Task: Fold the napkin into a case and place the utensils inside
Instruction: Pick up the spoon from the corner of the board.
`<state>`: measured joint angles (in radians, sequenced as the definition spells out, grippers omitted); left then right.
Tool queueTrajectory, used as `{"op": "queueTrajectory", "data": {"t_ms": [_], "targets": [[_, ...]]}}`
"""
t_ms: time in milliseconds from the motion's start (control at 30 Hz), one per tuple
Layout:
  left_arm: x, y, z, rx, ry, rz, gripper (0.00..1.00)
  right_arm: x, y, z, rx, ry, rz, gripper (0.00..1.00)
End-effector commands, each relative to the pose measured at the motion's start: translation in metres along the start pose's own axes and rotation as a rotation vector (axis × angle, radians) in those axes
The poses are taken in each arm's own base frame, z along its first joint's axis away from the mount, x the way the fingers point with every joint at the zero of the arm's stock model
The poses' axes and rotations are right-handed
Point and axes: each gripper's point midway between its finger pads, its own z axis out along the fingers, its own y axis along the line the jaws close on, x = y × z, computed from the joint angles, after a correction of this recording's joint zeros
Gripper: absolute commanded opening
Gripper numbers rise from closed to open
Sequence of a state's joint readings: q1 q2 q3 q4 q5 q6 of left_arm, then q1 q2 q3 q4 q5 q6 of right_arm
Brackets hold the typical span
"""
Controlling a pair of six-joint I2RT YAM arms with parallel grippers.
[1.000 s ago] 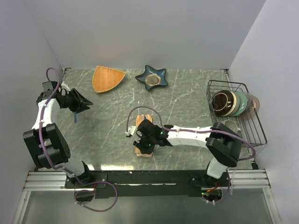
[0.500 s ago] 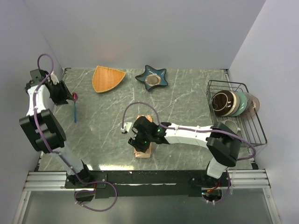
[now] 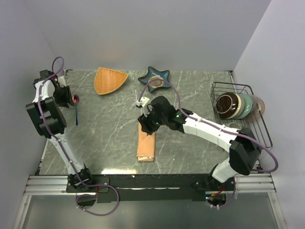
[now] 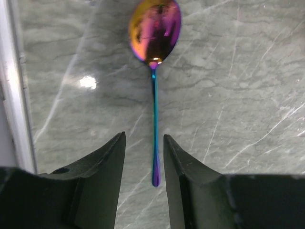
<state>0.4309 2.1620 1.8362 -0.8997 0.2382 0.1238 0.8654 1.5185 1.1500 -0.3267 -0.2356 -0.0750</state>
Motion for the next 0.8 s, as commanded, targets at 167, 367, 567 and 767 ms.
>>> {"op": "queueTrajectory", "data": {"t_ms": [167,367,567,767], "targets": [[-0.005,-0.015,0.026,-0.008,0.027,0.069,0.43,0.01,-0.018,-0.026,0.065,-0.002,0.019,0.59],[0.002,-0.005,0.045,-0.072,0.06,0.056,0.38,0.009,-0.021,-0.031,0.079,-0.008,0.03,0.59],[0.005,0.002,0.051,-0.112,0.072,0.065,0.32,0.01,-0.021,-0.033,0.076,-0.008,0.042,0.59],[-0.01,-0.002,0.061,-0.082,0.052,0.053,0.2,0.009,-0.021,-0.033,0.075,-0.005,0.038,0.59]]}}
